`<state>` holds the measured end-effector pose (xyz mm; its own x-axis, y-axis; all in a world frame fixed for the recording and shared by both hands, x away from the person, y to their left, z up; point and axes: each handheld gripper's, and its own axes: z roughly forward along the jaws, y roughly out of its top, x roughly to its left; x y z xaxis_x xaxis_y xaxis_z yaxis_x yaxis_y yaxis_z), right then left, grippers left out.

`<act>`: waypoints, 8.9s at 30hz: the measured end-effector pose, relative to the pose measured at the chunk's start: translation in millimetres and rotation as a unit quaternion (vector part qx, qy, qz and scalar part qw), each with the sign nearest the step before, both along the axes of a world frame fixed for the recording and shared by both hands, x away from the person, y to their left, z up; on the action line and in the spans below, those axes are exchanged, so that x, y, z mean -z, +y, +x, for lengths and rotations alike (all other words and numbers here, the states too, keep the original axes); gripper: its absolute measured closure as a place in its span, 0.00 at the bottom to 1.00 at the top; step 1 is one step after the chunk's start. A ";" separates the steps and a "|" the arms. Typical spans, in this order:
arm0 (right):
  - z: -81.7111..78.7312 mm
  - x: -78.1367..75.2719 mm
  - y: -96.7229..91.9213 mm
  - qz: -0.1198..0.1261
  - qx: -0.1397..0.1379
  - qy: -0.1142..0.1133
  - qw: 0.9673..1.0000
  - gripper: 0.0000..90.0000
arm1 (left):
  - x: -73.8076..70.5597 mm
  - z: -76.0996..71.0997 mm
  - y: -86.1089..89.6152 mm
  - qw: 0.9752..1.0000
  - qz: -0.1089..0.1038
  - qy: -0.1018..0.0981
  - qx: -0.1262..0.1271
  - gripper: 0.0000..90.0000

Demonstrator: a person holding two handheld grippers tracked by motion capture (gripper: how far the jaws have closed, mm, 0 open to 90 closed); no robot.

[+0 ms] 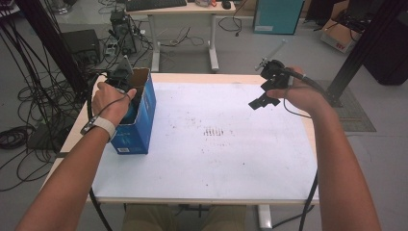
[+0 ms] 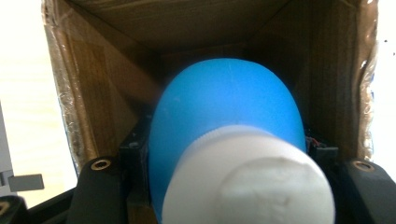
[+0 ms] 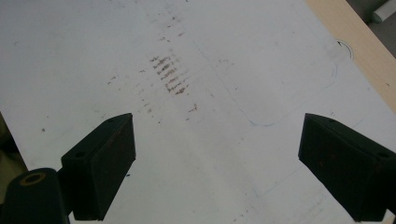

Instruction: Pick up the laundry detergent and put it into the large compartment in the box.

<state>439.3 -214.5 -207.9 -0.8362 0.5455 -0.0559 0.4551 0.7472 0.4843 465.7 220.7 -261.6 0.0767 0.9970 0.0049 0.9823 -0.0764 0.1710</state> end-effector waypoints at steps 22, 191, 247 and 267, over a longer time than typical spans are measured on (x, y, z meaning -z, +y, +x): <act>-1.5 -0.7 -1.4 -0.002 0.002 0.002 1.000 0.12 | 0.4 -0.2 -0.1 1.000 0.000 0.002 0.001 0.42; -3.1 -3.8 -0.8 -0.002 0.000 -0.002 1.000 0.12 | 0.8 -1.1 0.5 1.000 -0.001 -0.002 0.012 0.42; -14.2 -11.0 8.5 -0.005 -0.017 -0.006 1.000 0.12 | -61.8 -10.1 11.7 0.993 -0.051 -0.070 0.083 0.06; -20.4 -17.8 -0.8 -0.002 -0.004 -0.010 1.000 0.12 | -143.0 -35.0 -32.8 0.959 -0.063 -0.092 0.262 0.05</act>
<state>418.9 -215.3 -190.1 -0.8393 0.5385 -0.0747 0.4397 0.7532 0.4893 430.8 187.9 -118.5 0.5758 0.8160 -0.0514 0.7678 -0.5180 0.3770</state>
